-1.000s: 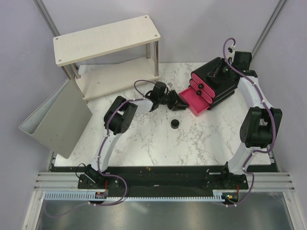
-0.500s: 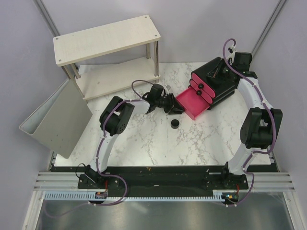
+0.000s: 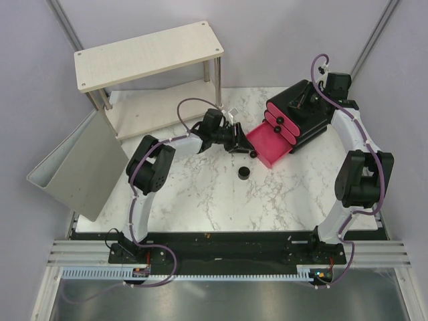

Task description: Organize the makeup

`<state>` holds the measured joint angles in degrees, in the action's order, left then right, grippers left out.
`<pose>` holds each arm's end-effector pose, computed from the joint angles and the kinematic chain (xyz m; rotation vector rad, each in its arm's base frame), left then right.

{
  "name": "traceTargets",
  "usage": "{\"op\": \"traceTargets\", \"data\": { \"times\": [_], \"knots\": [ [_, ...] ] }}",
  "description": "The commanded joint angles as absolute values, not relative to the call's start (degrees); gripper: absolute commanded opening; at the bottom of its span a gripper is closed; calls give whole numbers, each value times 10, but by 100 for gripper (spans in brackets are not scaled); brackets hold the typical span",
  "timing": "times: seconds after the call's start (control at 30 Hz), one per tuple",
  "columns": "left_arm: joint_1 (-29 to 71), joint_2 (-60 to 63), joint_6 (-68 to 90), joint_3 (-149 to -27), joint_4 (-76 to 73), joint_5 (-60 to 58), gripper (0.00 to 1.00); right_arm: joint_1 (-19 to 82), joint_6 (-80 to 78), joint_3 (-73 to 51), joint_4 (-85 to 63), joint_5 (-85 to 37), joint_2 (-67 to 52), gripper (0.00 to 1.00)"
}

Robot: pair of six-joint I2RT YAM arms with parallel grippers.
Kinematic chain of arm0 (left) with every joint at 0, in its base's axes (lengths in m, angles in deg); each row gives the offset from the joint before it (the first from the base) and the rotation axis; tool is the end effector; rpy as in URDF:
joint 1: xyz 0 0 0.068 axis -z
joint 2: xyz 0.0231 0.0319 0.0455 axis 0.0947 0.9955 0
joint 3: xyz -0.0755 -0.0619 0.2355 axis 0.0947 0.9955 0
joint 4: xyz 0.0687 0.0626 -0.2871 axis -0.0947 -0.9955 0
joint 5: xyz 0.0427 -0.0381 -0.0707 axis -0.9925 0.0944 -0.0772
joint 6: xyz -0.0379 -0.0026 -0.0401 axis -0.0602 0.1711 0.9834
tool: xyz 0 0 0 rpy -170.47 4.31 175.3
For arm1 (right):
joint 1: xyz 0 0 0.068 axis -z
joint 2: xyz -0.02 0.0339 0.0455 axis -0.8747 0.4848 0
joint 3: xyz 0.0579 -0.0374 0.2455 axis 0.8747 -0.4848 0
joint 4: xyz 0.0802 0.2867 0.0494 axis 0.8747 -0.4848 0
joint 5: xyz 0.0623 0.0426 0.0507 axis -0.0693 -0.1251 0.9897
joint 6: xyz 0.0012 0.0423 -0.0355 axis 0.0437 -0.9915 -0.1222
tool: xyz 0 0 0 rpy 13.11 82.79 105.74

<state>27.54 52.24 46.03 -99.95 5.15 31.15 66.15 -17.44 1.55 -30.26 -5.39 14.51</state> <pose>0.4100 -0.2950 0.1101 0.1906 2.4052 -1.4999 0.4583 -0.0247 0.2737 0.2835 2.1709 0.6723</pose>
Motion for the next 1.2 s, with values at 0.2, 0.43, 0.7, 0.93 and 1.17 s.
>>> {"op": "traceTargets", "data": {
  "times": [0.2, 0.43, 0.7, 0.93, 1.17],
  "knots": [
    [273, 460, 263, -1095, -188, 275, 50, 664, -158, -16, -399, -82, 172, 0],
    [314, 465, 79, -1133, -370, 146, 51, 664, -159, -17, -398, -80, 174, 0],
    [379, 475, -5, -1136, -417, 31, 52, 665, -159, -18, -398, -76, 176, 0],
    [400, 482, -22, -1148, -418, -1, 54, 665, -158, -21, -398, -75, 175, 0],
    [413, 500, -35, -1165, -419, -9, 57, 665, -157, -20, -398, -74, 175, 0]
  ]
}}
